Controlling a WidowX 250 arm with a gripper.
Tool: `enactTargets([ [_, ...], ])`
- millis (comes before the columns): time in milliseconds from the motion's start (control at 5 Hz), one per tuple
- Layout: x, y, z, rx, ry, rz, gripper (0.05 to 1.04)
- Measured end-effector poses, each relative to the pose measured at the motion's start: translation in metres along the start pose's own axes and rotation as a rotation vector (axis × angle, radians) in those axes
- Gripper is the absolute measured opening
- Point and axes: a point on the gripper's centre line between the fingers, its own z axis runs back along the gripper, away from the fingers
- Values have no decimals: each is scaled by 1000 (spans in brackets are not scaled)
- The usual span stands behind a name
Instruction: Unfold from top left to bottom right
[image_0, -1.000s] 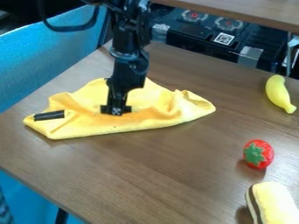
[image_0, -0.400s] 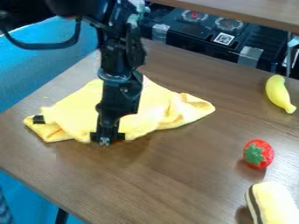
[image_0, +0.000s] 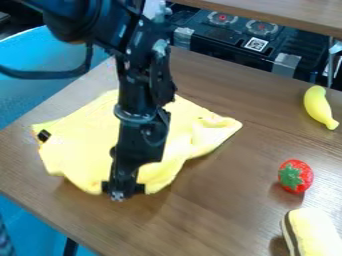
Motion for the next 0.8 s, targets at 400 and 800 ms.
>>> enactTargets([
  [400, 5, -30, 3, -54, 7, -38, 68],
  [800, -6, -34, -9, -82, 45, -96, 68],
])
